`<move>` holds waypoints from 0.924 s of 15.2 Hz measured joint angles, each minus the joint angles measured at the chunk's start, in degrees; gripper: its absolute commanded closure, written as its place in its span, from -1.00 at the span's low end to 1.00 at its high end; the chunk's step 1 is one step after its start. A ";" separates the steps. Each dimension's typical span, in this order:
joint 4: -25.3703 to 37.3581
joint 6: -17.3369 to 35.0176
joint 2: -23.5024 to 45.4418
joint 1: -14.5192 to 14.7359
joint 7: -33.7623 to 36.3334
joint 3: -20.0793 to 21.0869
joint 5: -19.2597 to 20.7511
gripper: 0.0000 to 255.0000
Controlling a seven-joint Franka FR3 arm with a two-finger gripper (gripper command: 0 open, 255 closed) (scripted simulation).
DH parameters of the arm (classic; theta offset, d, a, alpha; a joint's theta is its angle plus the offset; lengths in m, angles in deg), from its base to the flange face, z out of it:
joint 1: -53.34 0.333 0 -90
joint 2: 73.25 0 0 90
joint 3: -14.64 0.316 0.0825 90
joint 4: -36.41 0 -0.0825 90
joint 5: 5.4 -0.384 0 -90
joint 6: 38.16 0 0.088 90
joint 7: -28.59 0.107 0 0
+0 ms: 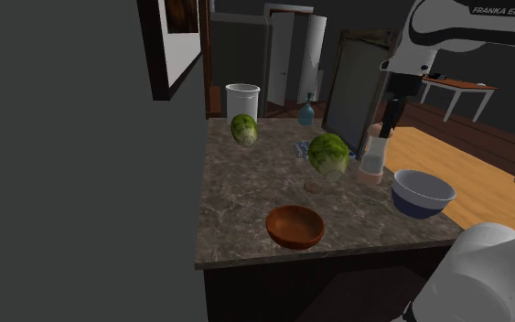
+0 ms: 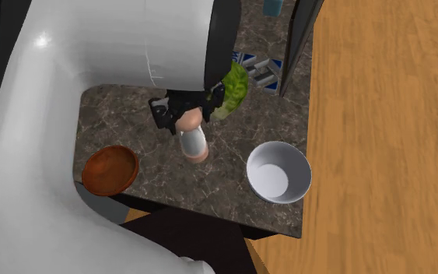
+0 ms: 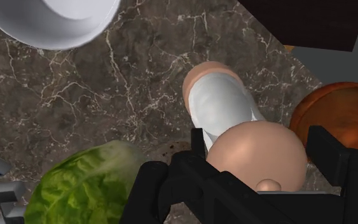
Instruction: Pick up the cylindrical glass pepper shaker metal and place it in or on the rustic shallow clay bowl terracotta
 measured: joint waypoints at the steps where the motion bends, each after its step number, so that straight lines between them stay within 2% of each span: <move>1: -0.29 -0.47 -0.69 0.24 1.48 1.34 -0.67 1.00; 8: 0.87 -2.13 -1.14 2.61 10.95 9.42 -5.93 1.00; 14: 4.49 -3.45 0.72 4.77 19.06 16.05 -10.39 1.00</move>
